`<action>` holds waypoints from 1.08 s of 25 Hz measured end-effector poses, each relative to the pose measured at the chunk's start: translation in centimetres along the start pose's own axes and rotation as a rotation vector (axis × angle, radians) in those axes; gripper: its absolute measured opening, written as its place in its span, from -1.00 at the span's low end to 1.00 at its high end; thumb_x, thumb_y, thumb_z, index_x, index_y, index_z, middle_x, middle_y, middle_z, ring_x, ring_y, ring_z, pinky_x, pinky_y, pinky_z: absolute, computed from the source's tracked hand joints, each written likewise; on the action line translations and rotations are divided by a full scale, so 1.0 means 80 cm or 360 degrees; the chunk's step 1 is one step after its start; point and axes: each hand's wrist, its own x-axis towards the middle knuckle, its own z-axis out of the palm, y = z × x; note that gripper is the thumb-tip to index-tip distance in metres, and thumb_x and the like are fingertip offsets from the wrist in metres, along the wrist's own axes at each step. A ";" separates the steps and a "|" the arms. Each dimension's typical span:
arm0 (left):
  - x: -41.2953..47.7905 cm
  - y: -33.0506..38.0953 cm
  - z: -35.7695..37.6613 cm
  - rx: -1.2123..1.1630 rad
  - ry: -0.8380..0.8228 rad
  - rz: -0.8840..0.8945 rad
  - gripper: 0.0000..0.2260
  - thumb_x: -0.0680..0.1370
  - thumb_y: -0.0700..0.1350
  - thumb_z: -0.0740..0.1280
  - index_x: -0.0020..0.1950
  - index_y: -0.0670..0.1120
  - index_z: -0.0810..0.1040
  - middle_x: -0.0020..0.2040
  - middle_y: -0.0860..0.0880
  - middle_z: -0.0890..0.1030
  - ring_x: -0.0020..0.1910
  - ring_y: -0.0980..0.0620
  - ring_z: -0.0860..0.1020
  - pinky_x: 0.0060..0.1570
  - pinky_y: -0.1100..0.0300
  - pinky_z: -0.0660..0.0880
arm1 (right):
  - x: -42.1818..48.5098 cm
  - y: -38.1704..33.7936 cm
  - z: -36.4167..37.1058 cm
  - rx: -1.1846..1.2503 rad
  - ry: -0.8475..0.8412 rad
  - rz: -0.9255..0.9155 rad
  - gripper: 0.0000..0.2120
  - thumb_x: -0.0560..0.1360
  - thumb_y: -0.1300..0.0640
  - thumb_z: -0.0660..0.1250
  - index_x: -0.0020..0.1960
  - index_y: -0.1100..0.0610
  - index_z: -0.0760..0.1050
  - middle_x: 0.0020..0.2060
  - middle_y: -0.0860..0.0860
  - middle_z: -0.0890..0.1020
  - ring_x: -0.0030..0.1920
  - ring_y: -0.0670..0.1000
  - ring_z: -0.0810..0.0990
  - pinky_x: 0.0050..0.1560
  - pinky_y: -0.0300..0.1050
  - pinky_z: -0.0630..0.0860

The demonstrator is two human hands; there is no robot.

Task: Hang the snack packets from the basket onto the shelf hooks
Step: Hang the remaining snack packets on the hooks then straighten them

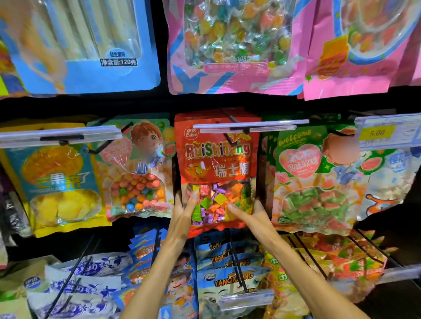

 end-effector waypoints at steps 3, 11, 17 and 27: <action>0.003 0.000 -0.002 -0.0114 -0.0029 0.0016 -0.36 0.56 0.21 0.24 0.57 0.12 0.10 0.44 0.25 0.20 0.42 0.25 0.21 0.37 0.24 0.14 | -0.007 -0.018 0.003 0.0061 -0.0026 -0.0024 0.10 0.36 -0.33 0.44 0.59 0.13 -0.09 0.48 -0.07 0.22 0.45 -0.09 0.21 0.43 -0.17 0.14; 0.009 0.000 -0.003 -0.0061 -0.0016 0.0014 -0.20 0.40 0.43 0.25 0.56 0.14 0.17 0.50 0.15 0.29 0.46 0.14 0.28 0.37 0.14 0.19 | -0.002 -0.028 0.009 -0.0089 -0.0055 0.0003 -0.09 0.50 -0.20 0.34 0.58 0.21 -0.06 0.47 -0.01 0.26 0.50 0.05 0.22 0.29 -0.26 0.22; 0.002 0.007 -0.003 -0.0036 0.0023 -0.0063 -0.24 0.46 0.39 0.24 0.58 0.12 0.15 0.56 0.03 0.20 0.53 0.01 0.18 0.36 0.05 0.18 | -0.003 -0.030 0.007 -0.0178 -0.0050 0.0086 0.14 0.41 -0.37 0.34 0.58 0.20 -0.28 0.58 0.09 0.01 0.56 0.12 0.08 0.49 0.01 0.15; -0.008 0.015 -0.007 0.0050 0.0072 -0.0230 -0.20 0.49 0.38 0.21 0.60 0.01 0.09 0.60 -0.04 0.07 0.55 -0.07 0.11 0.45 -0.05 0.13 | -0.019 -0.038 0.005 -0.0234 -0.0089 0.0181 0.12 0.45 -0.34 0.31 0.57 0.20 -0.34 0.58 0.11 0.00 0.55 0.16 0.10 0.49 0.05 0.16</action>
